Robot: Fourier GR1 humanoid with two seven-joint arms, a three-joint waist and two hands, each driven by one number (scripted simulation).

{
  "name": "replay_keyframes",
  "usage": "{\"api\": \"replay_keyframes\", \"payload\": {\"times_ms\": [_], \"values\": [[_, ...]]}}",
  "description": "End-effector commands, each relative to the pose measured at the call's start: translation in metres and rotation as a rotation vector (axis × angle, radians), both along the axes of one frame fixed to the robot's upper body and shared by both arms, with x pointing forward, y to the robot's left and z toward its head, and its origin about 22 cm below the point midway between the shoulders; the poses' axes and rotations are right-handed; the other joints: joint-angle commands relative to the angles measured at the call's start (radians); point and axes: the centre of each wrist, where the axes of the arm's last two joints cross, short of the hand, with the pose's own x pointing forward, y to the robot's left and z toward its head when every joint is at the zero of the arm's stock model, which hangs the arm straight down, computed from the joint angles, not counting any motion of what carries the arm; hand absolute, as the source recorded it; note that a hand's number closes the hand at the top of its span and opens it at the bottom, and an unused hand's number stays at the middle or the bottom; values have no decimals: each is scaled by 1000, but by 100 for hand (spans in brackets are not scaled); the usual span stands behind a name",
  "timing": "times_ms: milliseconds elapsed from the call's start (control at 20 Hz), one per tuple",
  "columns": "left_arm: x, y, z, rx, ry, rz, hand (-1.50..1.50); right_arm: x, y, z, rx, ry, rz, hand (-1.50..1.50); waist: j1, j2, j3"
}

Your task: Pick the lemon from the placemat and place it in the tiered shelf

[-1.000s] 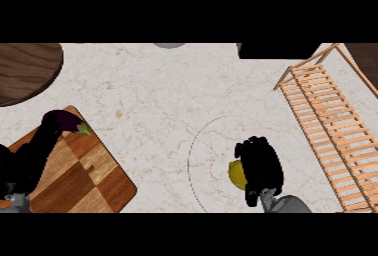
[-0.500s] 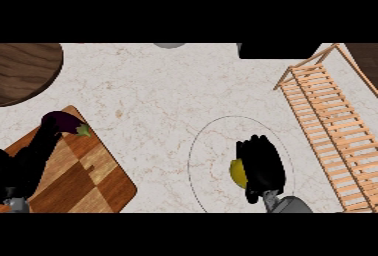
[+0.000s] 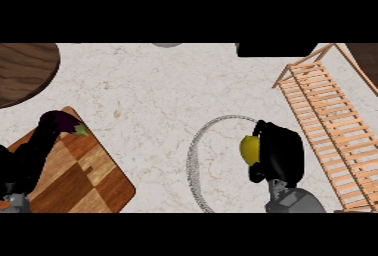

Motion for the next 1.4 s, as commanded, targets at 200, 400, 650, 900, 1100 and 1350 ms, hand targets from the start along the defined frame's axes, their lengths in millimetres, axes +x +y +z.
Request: {"api": "replay_keyframes", "payload": {"times_ms": [200,400,650,900,1100,1350], "values": [[3,-8,0,-23,6,-22,0,43,-3,57,117,-180,-705,150,34,1,-1],[3,-2,-1,3,8,-54,0,47,12,99,219,-301,-757,150,39,-1,-1],[-5,-7,-8,-12,12,-37,0,41,14,145,321,-496,-753,150,44,-9,-1],[-5,-2,-5,2,9,-35,0,36,23,184,294,-618,-764,150,40,-13,-2],[5,3,7,13,15,-40,0,38,27,212,289,-668,-785,150,41,-11,-1],[-1,-15,-13,-17,47,-44,0,35,40,248,214,-740,-837,150,31,-13,-3]]}}
